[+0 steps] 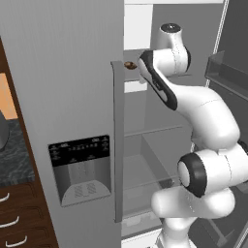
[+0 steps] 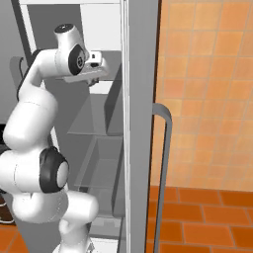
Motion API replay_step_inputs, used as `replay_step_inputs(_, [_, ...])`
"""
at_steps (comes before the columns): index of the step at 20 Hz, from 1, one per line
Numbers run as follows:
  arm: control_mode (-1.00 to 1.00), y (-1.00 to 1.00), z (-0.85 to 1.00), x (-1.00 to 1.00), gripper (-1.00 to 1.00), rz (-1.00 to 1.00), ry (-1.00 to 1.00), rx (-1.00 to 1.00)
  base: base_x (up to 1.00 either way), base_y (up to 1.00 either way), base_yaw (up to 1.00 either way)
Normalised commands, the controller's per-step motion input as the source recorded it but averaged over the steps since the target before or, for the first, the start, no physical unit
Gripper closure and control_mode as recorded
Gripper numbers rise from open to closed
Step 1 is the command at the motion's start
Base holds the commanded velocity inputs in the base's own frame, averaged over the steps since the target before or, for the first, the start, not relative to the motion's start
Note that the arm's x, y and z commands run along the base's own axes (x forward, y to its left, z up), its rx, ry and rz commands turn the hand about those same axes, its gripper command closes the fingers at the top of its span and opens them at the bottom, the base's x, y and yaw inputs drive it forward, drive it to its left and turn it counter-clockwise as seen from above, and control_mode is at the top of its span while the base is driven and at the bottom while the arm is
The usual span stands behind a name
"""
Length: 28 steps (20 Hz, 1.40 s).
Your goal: Place one mushroom and one fish in each tupperware on the nearby counter, to pack two identical lunches.
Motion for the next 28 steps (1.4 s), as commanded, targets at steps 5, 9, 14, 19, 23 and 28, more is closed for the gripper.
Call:
replay_step_inputs(5, [-1.00, 0.00, -0.23, -1.00, 1.00, -0.10, 0.03, 0.00, 0.00, 0.00, 0.00])
replay_step_inputs(9, [-1.00, 0.02, -0.45, -1.00, 1.00, -0.14, 0.09, 0.00, 0.00, 0.00, 0.00])
replay_step_inputs(14, [-1.00, 0.02, -0.62, -1.00, 1.00, -0.23, 0.10, 0.01, 0.00, 0.00, 0.00])
replay_step_inputs(19, [-1.00, 0.00, -0.59, -1.00, 1.00, -0.26, 0.23, 0.06, 0.00, 0.00, 0.00])
replay_step_inputs(23, [-1.00, -0.01, -0.61, -0.71, 1.00, -0.15, 0.23, 0.07, 0.00, 0.00, 0.00])
replay_step_inputs(28, [1.00, 0.00, -0.09, -0.32, 1.00, -0.02, 0.05, 0.01, -0.13, 0.00, 0.00])
